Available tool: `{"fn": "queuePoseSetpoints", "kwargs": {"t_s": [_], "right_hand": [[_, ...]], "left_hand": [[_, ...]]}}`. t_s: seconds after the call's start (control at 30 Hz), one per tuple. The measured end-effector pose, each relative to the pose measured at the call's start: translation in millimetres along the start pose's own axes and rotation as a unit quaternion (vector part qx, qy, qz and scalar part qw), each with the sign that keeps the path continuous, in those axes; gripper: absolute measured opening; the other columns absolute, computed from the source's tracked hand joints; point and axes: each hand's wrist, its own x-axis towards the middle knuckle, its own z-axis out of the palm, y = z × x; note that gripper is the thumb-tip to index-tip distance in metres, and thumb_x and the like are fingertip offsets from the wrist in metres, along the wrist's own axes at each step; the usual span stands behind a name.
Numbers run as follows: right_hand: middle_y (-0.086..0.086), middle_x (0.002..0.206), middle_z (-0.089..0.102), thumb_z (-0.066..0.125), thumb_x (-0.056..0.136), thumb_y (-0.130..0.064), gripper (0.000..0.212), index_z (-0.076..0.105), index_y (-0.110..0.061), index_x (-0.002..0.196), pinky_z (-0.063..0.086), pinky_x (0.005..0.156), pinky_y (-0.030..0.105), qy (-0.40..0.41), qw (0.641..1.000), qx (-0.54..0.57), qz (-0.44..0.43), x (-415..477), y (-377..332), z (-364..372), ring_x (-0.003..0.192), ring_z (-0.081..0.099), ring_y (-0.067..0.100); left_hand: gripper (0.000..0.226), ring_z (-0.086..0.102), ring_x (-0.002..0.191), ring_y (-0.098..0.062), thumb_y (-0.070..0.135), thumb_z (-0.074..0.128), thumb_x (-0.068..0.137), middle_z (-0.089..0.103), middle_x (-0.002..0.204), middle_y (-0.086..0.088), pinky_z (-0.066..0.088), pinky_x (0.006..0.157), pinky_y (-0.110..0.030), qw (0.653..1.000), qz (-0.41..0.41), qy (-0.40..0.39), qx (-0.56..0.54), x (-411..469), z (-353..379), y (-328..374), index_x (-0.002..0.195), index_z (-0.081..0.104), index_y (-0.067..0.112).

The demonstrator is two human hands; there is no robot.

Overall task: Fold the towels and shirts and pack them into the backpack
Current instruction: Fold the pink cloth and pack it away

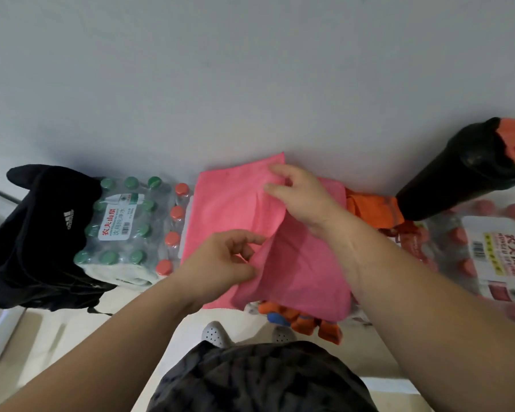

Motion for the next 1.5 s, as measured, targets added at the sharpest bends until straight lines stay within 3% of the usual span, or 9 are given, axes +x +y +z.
{"fn": "queuePoseSetpoints", "kwargs": {"t_s": [0.27,0.43,0.7,0.87,0.97,1.13,1.23,1.33,1.5], "right_hand": [[0.008,0.125,0.068,0.067,0.094,-0.014,0.030,0.067,-0.008,0.123,0.045,0.109,0.040,0.103,0.989,0.087,0.065,-23.9,42.9,-70.5,0.119,0.062,0.020],[0.005,0.148,0.050,0.067,0.094,-0.020,0.055,0.051,-0.005,0.144,0.034,0.099,0.019,0.016,0.992,-0.019,0.121,-41.7,71.3,-76.3,0.130,0.047,0.011],[0.003,0.145,0.055,0.065,0.094,-0.016,0.046,0.057,-0.010,0.139,0.036,0.115,0.031,0.069,0.996,0.003,0.050,-41.1,64.1,-81.1,0.132,0.049,0.013],[0.008,0.153,0.042,0.065,0.092,-0.040,0.062,0.051,-0.010,0.144,0.032,0.114,0.031,0.052,0.966,-0.248,0.055,-44.1,77.4,-86.9,0.139,0.041,0.024],[0.011,0.156,0.033,0.065,0.088,-0.053,0.069,0.049,-0.019,0.146,0.031,0.117,0.042,0.077,0.928,-0.365,-0.003,-52.0,83.0,-80.5,0.139,0.036,0.033],[0.010,0.167,0.008,0.043,0.095,-0.063,0.075,0.026,-0.025,0.157,0.014,0.123,0.051,0.013,0.889,-0.455,-0.055,-69.7,76.5,-46.1,0.153,0.009,0.033],[0.003,0.167,-0.018,0.027,0.094,-0.073,0.086,-0.002,-0.027,0.160,-0.004,0.123,0.055,-0.068,0.869,-0.488,-0.050,-75.5,85.8,-20.8,0.153,-0.018,0.027],[0.002,0.163,-0.031,0.014,0.090,-0.080,0.091,-0.015,-0.028,0.158,-0.013,0.119,0.059,-0.093,0.843,-0.528,-0.046,-80.9,97.6,-10.4,0.148,-0.031,0.028],[0.001,0.165,-0.025,0.012,0.089,-0.081,0.091,-0.009,-0.027,0.159,-0.014,0.118,0.060,-0.101,0.832,-0.541,-0.063,-96.4,103.3,-12.8,0.149,-0.029,0.026]], "left_hand": [[0.048,0.055,0.064,-0.009,-0.008,0.066,0.080,0.063,0.084,0.003,0.048,0.064,-0.025,0.993,0.030,-0.076,0.085,34.0,80.4,17.5,0.120,0.068,0.020],[0.052,0.063,0.080,-0.011,0.000,0.064,0.080,0.067,0.089,0.006,0.055,0.078,-0.031,0.974,0.022,-0.107,0.200,50.4,107.5,-4.8,0.128,0.064,0.019],[0.051,0.056,0.063,-0.012,-0.009,0.066,0.078,0.063,0.080,-0.002,0.047,0.057,-0.024,0.992,-0.009,-0.085,0.095,48.2,102.6,0.7,0.116,0.066,0.025],[0.036,0.065,0.068,-0.014,0.004,0.070,0.090,0.070,0.082,-0.007,0.052,0.066,-0.026,0.991,-0.018,-0.134,0.023,41.9,102.8,3.9,0.122,0.063,0.018],[0.022,0.064,0.070,-0.011,0.014,0.066,0.093,0.070,0.083,0.001,0.057,0.077,-0.036,0.989,0.035,-0.033,0.139,46.9,89.5,-2.6,0.114,0.069,0.018],[0.049,0.056,0.116,-0.026,0.043,0.053,0.089,0.060,0.128,-0.004,0.043,0.103,-0.039,0.880,0.153,0.174,0.414,55.3,36.6,-31.3,0.132,0.059,0.020],[0.082,0.019,0.151,-0.031,0.071,0.026,0.088,0.022,0.164,-0.005,0.017,0.121,-0.051,0.832,0.080,0.138,0.532,63.8,16.7,-53.9,0.156,0.026,0.025],[0.095,-0.013,0.154,-0.022,0.081,0.004,0.084,-0.013,0.167,0.003,0.000,0.122,-0.055,0.812,0.029,0.083,0.577,63.7,4.2,-81.3,0.161,0.000,0.026],[0.089,-0.015,0.153,-0.019,0.080,0.004,0.089,-0.013,0.166,0.005,-0.004,0.123,-0.054,0.807,0.052,0.098,0.579,46.3,-1.0,-100.3,0.160,-0.002,0.027]]}}
